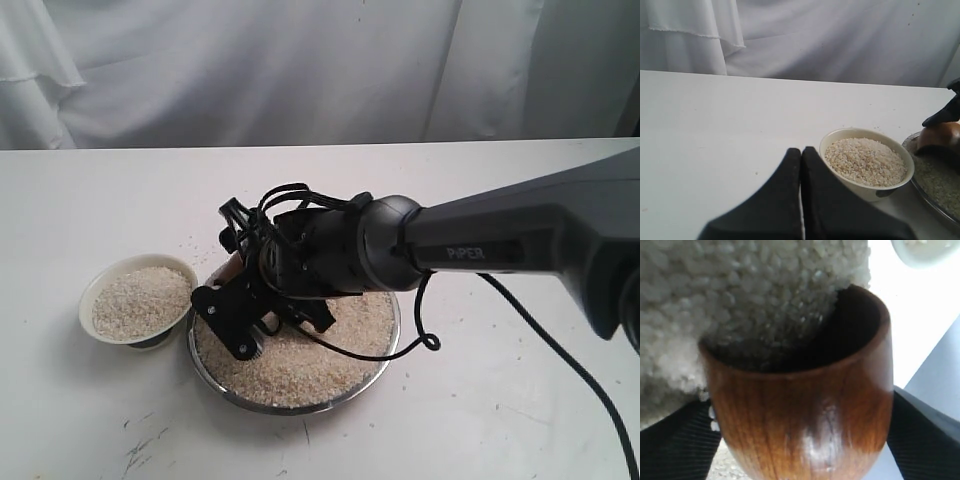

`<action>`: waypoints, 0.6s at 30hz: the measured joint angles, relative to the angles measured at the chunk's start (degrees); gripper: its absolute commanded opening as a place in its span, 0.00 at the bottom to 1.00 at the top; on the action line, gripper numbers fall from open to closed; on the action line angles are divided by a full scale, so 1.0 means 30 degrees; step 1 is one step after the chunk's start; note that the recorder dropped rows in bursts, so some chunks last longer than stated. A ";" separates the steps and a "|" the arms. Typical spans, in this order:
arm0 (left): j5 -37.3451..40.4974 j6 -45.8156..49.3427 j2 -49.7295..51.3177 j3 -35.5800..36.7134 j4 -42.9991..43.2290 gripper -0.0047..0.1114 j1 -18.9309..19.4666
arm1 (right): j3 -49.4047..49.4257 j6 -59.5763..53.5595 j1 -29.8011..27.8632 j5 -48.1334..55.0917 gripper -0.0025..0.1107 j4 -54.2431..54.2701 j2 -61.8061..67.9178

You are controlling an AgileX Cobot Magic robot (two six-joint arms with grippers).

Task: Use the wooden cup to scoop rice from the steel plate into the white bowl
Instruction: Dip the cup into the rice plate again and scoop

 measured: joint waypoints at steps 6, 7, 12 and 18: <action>0.0000 0.0000 0.0000 0.0000 0.0000 0.04 0.0000 | -0.0035 -0.2881 -0.0157 0.0502 0.02 0.5055 -0.0119; 0.0000 0.0000 0.0000 0.0000 0.0000 0.04 0.0000 | -0.0035 -0.3095 -0.0187 0.0531 0.02 0.5605 -0.0161; 0.0000 0.0000 0.0000 0.0000 0.0000 0.04 0.0000 | -0.0110 -0.3650 -0.0453 0.0613 0.02 0.7526 -0.0192; 0.0000 0.0000 0.0000 0.0000 0.0000 0.04 0.0000 | -0.0186 -0.5847 -0.0640 0.0657 0.02 1.1655 -0.0244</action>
